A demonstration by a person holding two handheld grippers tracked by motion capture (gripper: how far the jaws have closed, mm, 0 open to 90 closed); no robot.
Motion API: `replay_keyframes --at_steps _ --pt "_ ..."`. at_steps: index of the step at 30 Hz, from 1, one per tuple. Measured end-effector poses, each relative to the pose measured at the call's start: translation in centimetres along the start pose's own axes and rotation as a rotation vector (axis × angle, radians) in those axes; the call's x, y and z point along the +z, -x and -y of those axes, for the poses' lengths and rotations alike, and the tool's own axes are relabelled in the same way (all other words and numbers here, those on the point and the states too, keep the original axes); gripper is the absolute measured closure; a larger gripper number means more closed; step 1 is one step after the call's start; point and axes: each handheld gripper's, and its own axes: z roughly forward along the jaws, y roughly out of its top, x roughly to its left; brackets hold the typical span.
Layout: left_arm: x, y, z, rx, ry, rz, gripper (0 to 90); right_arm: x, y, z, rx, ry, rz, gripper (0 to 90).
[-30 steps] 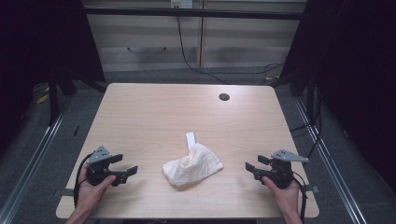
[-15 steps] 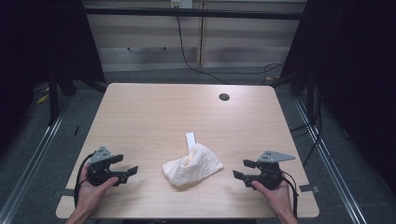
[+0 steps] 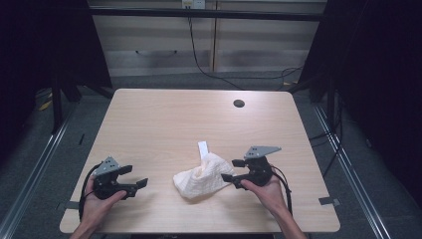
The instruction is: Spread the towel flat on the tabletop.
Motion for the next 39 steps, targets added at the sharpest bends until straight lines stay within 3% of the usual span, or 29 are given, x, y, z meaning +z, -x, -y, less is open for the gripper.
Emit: replay_keyframes --at_steps 5,9,10,12,14,18,19,20,21,22,25,39 --pt "0.0 0.0 0.0 0.006 -0.004 -0.002 17.5 1.9 0.4 -2.1 0.002 0.003 -0.029 27.7" --pt "0.0 0.0 0.0 0.01 -0.007 -0.001 17.5 3.5 0.5 -2.2 -0.011 -0.032 -0.034 28.0" --pt "0.0 0.1 0.0 0.012 -0.005 -0.008 17.6 4.8 0.7 -1.5 -0.009 -0.084 -0.032 32.2" --pt "-0.1 0.1 0.0 0.013 -0.003 -0.006 18.0 5.8 0.8 -0.7 0.014 -0.134 -0.013 35.3" --pt "-0.1 0.2 0.0 0.021 -0.005 -0.004 18.1 6.2 1.0 -0.1 0.027 -0.134 -0.035 40.2" --pt "0.1 0.3 -0.1 0.022 -0.008 -0.007 18.1 7.0 0.8 0.6 -0.002 -0.178 -0.002 55.8" --pt "0.1 0.3 -0.1 0.022 -0.008 -0.007 18.0 7.0 0.8 0.6 -0.002 -0.178 -0.002 55.8" --pt "0.2 0.4 -0.1 0.024 -0.011 -0.003 18.0 7.1 0.7 0.6 -0.004 -0.173 0.003 68.6" --pt "0.2 0.4 -0.1 0.024 -0.011 -0.003 18.0 7.1 0.7 0.6 -0.004 -0.173 0.003 68.6" --pt "0.3 0.5 -0.1 0.025 -0.012 -0.001 18.0 7.1 0.8 0.6 -0.015 -0.176 0.02 75.9" --pt "0.4 0.5 -0.1 0.027 -0.017 0.006 18.3 6.7 1.0 0.8 -0.015 -0.185 0.024 80.4" --pt "0.5 0.6 -0.6 0.017 -0.018 0.005 22.8 2.6 3.1 3.0 0.038 -0.196 0.069 82.4"
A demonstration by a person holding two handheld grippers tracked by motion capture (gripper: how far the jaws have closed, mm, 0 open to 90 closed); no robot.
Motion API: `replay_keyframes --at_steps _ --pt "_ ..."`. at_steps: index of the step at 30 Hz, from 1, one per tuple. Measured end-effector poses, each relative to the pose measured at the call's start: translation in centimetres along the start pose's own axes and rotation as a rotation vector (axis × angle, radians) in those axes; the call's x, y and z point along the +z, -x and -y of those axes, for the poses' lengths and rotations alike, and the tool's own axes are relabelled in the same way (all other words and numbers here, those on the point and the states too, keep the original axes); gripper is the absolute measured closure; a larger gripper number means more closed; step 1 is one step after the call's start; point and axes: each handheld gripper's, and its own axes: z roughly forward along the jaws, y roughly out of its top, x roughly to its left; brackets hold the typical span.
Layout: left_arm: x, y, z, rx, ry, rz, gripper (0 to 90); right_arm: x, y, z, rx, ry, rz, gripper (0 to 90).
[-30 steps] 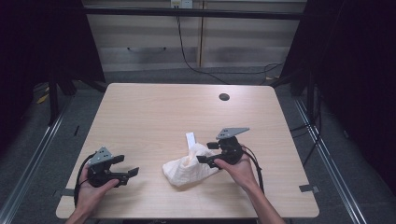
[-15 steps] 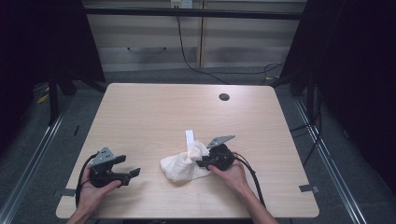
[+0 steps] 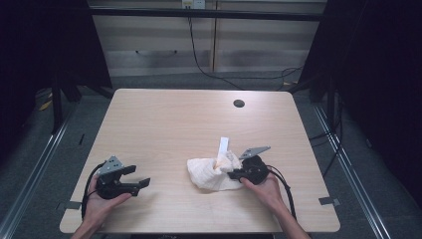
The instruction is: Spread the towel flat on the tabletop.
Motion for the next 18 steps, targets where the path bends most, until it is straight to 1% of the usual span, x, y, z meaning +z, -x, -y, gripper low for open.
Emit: replay_keyframes --at_steps 3,4,6,7,8,9,10,11,12,13,14,15,16,18 --pt "0.4 0.5 -0.9 0.009 -0.003 0.007 23.2 -0.2 -0.2 0.2 -0.014 -0.003 0.004 82.8" --pt "0.4 0.5 -0.9 0.009 -0.003 0.007 24.0 -0.1 -0.4 0.2 -0.022 -0.005 0.007 82.9" --pt "0.8 0.9 -1.6 0.022 0.007 0.013 25.1 -0.1 -0.7 0.2 -0.029 -0.007 0.005 83.0" --pt "1.2 1.1 -2.1 0.029 0.003 0.013 26.1 0.0 -0.9 0.2 -0.03 -0.01 -0.002 83.1" --pt "1.6 1.3 -2.6 0.032 0.011 0.014 27.6 0.1 -1.3 0.2 -0.034 -0.006 -0.014 83.2" --pt "2.0 1.4 -3.0 0.033 0.021 0.023 31.1 0.3 -1.6 0.2 -0.038 -0.005 -0.023 83.3" --pt "3.3 1.8 -4.1 0.044 0.014 0.044 30.9 0.4 -1.7 0.2 -0.043 0.001 -0.03 83.3" --pt "4.0 2.0 -4.6 0.052 0.009 0.055 31.0 0.5 -1.8 0.2 -0.04 0.003 -0.036 83.3" --pt "4.0 2.0 -4.6 0.052 0.009 0.055 31.8 0.5 -1.8 0.2 -0.04 0.003 -0.036 83.3" --pt "5.4 2.4 -5.3 0.055 -0.007 0.087 31.0 0.6 -2.0 0.1 -0.047 0.002 -0.041 83.4" --pt "5.4 2.4 -5.3 0.055 -0.007 0.087 30.7 0.7 -2.0 0.0 -0.048 0.002 -0.043 83.4" --pt "6.0 2.6 -5.6 0.049 -0.01 0.107 30.7 0.7 -2.0 0.0 -0.051 0.003 -0.05 83.4" --pt "7.2 2.6 -5.8 0.034 -0.019 0.142 30.7 0.8 -2.0 -0.1 -0.05 0.005 -0.053 83.4" --pt "8.3 2.5 -5.6 0.005 -0.032 0.196 29.8 1.0 -2.1 -0.2 -0.05 0.005 -0.062 83.5"
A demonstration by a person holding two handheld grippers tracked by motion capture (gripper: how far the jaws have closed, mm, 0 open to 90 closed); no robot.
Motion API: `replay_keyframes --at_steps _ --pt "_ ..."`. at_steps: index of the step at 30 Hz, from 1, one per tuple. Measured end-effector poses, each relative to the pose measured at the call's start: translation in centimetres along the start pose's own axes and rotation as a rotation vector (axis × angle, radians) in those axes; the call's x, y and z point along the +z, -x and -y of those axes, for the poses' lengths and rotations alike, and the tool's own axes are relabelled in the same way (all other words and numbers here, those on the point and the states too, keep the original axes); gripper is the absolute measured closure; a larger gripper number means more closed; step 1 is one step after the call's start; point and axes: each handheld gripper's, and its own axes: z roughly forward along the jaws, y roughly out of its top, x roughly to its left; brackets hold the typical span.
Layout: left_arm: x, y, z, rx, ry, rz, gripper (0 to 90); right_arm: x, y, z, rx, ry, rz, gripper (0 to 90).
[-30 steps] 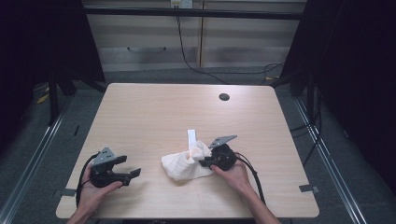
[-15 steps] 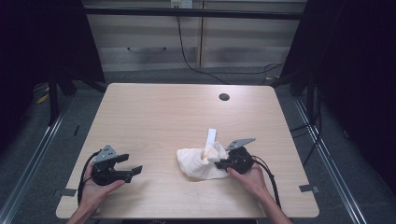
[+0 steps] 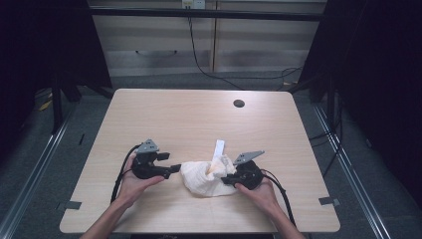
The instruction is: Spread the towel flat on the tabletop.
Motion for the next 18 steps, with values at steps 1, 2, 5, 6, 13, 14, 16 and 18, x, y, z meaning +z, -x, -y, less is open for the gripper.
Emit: replay_keyframes --at_steps 1,2,5,6,13,14,16,18 --pt "0.4 -0.1 0.1 -0.012 -0.004 0.019 30.0 0.1 0.0 -0.1 -0.003 0.0 0.001 83.5" --pt "0.8 -0.2 0.2 -0.008 -0.011 0.012 31.8 0.1 -0.1 -0.1 -0.008 -0.001 0.003 83.7" --pt "1.3 -0.3 0.4 -0.017 -0.03 0.032 40.7 0.3 -0.2 -0.2 -0.018 0.001 0.006 83.7" --pt "1.5 0.1 0.5 0.022 -0.054 0.021 50.9 0.3 -0.2 -0.2 -0.029 0.007 0.004 83.6" --pt "2.1 0.8 0.9 0.094 -0.11 0.026 85.9 -0.1 -0.2 -0.2 -0.026 0.024 0.027 82.8" --pt "2.0 1.0 1.0 0.099 -0.116 0.024 86.7 -0.3 -0.2 -0.1 -0.02 0.022 0.031 82.2" --pt "1.8 1.1 1.1 0.106 -0.129 0.02 87.3 -0.8 -0.2 0.1 -0.02 0.032 0.043 81.6" --pt "1.7 1.1 1.4 0.107 -0.131 0.013 87.6 -1.3 -0.2 0.3 -0.019 0.033 0.054 80.5"
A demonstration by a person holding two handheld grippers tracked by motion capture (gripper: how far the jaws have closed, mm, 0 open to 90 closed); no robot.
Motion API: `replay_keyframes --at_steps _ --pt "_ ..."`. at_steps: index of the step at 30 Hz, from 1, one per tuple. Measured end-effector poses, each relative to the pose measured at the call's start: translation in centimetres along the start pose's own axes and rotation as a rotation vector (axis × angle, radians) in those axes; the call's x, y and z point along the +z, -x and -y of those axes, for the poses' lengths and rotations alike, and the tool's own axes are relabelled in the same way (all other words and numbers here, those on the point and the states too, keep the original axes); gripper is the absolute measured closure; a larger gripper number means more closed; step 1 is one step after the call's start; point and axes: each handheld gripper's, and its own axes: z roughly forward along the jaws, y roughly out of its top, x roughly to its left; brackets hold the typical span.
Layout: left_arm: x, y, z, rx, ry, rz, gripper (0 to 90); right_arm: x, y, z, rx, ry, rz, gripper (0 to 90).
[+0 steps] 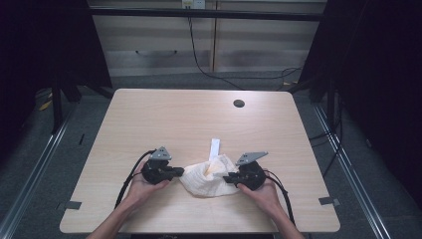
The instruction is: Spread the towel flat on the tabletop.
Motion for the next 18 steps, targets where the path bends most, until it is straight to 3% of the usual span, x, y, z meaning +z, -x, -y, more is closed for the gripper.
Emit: replay_keyframes --at_steps 7,13,18 --pt "-1.0 0.2 1.0 0.015 -0.035 -0.015 87.5 -2.0 -0.1 1.3 0.019 0.004 0.027 79.3" --pt "-2.3 1.1 2.3 0.006 -0.058 -0.016 86.7 -2.4 -0.4 3.0 0.033 -0.032 0.032 78.4" --pt "-3.5 1.8 3.4 0.0 -0.065 0.001 80.8 -2.7 -0.5 3.1 0.032 -0.027 0.026 76.3"
